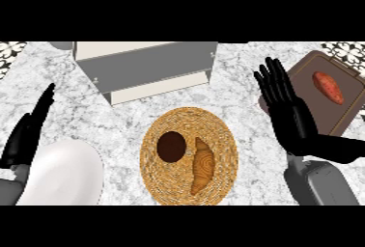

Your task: Pick the croissant from the placemat and place it in the tiered shelf

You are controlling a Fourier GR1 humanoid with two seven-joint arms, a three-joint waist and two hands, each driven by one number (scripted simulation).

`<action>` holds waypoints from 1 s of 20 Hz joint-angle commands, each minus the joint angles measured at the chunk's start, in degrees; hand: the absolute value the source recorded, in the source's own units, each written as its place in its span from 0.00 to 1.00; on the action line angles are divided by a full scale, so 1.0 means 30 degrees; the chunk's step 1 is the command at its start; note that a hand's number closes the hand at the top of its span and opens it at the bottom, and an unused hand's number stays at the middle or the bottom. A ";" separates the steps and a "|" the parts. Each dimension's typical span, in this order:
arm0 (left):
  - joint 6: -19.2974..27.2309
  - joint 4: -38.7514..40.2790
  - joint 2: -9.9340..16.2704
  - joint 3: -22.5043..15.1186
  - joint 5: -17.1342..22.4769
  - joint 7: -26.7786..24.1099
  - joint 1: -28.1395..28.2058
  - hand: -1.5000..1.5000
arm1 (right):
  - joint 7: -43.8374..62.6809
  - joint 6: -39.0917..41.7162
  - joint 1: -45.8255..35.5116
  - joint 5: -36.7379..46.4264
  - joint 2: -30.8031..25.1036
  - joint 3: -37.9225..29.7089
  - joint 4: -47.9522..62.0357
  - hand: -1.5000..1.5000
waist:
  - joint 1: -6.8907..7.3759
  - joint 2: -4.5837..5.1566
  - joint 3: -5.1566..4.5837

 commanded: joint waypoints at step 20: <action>0.0883 -0.3920 -0.4834 0.1180 0.2990 0.0001 0.1329 0.50 | 1.3400 0.1648 -0.5063 0.7225 -0.1823 0.7000 -0.1720 0.00 | 0.0029 -0.0089 0.0414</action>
